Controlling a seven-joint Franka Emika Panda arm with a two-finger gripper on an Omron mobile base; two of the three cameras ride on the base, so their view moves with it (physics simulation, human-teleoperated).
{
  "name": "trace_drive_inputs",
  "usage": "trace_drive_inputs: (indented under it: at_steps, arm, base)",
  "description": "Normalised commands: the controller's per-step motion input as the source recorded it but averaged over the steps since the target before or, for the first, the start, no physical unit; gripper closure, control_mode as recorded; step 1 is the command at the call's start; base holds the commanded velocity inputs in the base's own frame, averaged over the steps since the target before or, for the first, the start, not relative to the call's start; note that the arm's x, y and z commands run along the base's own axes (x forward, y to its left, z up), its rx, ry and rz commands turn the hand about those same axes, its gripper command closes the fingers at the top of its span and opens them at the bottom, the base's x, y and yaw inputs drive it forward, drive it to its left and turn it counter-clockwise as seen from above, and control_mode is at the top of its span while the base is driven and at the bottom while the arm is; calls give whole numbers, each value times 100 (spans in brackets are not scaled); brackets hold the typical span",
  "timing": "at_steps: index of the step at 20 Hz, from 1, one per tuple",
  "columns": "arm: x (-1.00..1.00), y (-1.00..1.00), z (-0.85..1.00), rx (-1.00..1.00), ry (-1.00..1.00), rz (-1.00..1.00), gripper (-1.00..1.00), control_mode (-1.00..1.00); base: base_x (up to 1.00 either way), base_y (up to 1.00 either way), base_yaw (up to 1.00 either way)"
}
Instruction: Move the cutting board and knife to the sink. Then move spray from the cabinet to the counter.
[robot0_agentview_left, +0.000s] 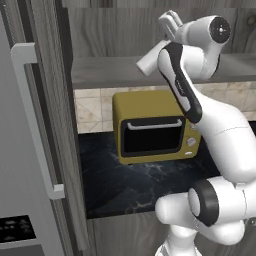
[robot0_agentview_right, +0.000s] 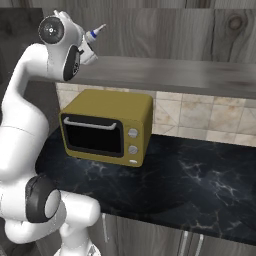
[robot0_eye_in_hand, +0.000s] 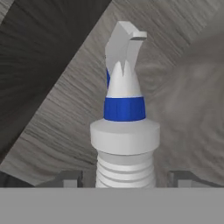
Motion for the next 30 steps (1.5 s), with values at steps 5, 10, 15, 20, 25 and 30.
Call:
trace_drive_inputs:
  at_steps: [5, 10, 15, 20, 25, 30]
  arm:
    - [-70, -30, 4, 0, -7, 1, 100, -100]
    - [-75, -38, 0, 0, -15, 15, 100, -100]
    - [-75, -36, 0, -3, -20, 20, 100, -100]
    - [-68, -41, 0, -9, -23, 27, 100, -100]
    - [-60, -37, 0, -14, -23, 24, 100, -100]
    - [-53, -37, -1, -15, -8, 21, 100, -100]
  base:
    - [0, 0, 0]
    - [0, 0, 0]
    - [0, 0, 0]
    - [0, 0, 0]
    - [0, 0, 0]
    - [0, 0, 0]
